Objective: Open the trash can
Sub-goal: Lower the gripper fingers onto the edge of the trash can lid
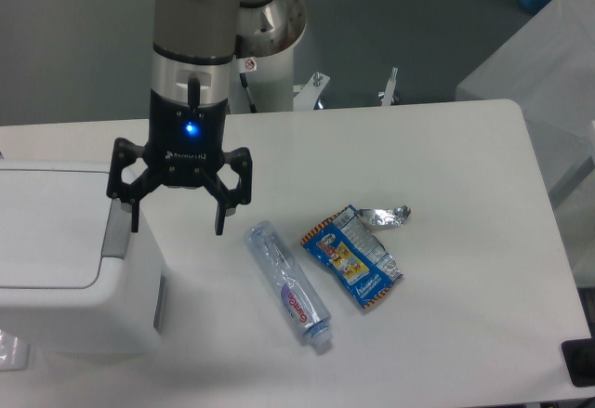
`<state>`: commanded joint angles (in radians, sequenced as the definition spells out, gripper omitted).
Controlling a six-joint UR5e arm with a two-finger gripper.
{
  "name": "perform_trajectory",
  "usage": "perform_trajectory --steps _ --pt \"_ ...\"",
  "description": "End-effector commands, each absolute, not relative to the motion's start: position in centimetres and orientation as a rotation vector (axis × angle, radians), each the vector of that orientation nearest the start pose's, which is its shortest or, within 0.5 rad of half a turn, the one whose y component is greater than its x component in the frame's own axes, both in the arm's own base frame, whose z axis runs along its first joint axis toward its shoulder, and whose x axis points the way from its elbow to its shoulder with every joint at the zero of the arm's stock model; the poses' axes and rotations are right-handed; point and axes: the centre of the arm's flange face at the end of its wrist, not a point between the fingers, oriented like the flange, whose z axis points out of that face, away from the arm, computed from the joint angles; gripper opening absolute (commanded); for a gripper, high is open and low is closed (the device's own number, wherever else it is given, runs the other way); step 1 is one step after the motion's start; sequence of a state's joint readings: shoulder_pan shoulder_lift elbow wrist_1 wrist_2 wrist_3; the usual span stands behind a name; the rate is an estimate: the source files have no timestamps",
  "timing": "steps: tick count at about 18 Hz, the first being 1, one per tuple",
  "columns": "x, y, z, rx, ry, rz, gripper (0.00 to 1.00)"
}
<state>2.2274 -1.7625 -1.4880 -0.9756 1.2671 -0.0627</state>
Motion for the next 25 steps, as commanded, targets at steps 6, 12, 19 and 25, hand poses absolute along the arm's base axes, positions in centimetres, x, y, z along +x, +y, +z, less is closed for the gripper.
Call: perform_trajectory --steps 6,12,19,25 --pt "-23.5 58.0 49.2 -2.453 -0.860 -0.214 1.00" --pt "-23.1 58.1 48.6 -2.455 -0.852 -0.216 1.00" --pt "-22.9 58.3 48.1 -2.464 -0.848 -0.221 1.00" --pt "-22.8 58.5 47.6 -2.460 -0.839 -0.217 1.00"
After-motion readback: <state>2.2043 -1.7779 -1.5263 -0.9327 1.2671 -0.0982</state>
